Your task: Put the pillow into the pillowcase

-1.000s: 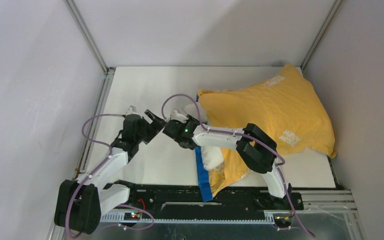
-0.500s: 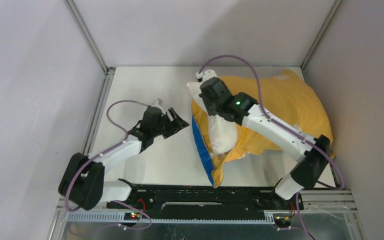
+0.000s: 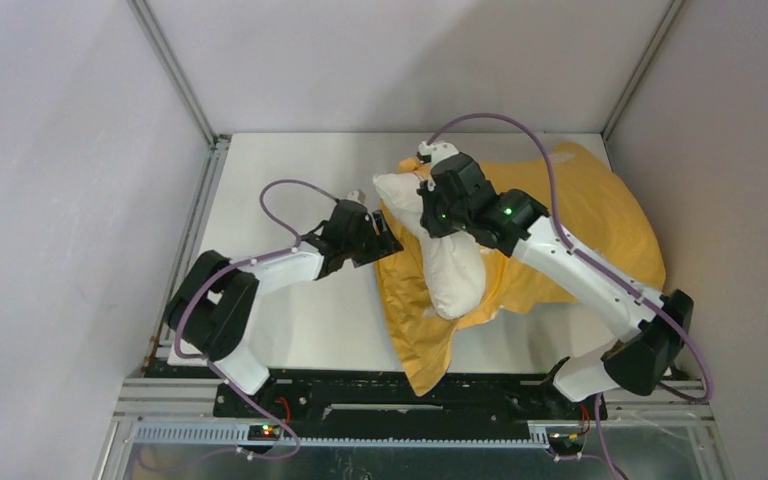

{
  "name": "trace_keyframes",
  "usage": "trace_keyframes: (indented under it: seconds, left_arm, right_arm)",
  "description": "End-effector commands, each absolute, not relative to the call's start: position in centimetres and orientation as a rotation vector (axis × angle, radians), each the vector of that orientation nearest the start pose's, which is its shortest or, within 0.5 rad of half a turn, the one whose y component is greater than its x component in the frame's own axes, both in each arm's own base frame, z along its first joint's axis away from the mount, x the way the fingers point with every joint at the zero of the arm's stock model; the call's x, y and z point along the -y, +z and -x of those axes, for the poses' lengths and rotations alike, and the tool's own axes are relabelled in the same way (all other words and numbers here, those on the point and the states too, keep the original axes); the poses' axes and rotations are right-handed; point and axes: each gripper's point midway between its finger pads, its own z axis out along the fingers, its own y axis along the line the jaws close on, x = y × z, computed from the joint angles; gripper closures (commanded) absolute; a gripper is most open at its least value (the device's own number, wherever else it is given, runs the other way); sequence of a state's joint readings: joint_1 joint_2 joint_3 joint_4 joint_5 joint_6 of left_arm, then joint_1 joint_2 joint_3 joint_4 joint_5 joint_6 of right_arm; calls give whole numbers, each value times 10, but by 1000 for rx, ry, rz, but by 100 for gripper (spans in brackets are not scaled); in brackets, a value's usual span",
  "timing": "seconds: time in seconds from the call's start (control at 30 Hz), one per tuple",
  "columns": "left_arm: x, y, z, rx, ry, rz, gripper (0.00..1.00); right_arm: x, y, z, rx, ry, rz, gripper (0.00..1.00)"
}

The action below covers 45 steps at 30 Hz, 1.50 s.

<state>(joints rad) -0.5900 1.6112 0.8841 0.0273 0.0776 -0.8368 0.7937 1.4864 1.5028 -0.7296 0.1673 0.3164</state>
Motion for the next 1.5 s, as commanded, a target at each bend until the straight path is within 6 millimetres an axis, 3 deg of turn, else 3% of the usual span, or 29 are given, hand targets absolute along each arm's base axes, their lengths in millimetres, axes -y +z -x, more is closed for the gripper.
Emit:
trace_keyframes:
  seconds: [0.0, 0.23, 0.33, 0.47, 0.67, 0.83, 0.97, 1.17, 1.47]
  left_arm:
    - [284, 98, -347, -2326, -815, 219, 32]
    - [302, 136, -320, -2218, -884, 119, 50]
    - [304, 155, -303, -2169, -879, 93, 54]
    - [315, 164, -286, -2175, -874, 53, 56]
    - [336, 140, -285, -2236, -932, 139, 60]
    - [368, 143, -296, -2175, -1062, 129, 59]
    - [384, 141, -301, -2179, -1064, 100, 59]
    - [386, 117, -306, -2230, -983, 137, 56]
    - [388, 100, -321, -2229, -904, 169, 58]
  right_arm:
    - [-284, 310, -290, -2081, 642, 342, 100]
    - [-278, 324, -285, -2050, 776, 282, 100]
    - [-276, 327, -284, -2042, 801, 261, 100]
    - [-275, 337, -282, -2014, 839, 231, 100]
    - [-272, 352, -278, -1977, 887, 184, 100]
    - [-272, 359, -274, -1963, 924, 163, 100]
    - [-274, 358, -274, -1967, 929, 159, 100]
    - [-275, 359, -274, -1967, 937, 155, 100]
    - [-274, 360, -272, -1965, 934, 159, 100]
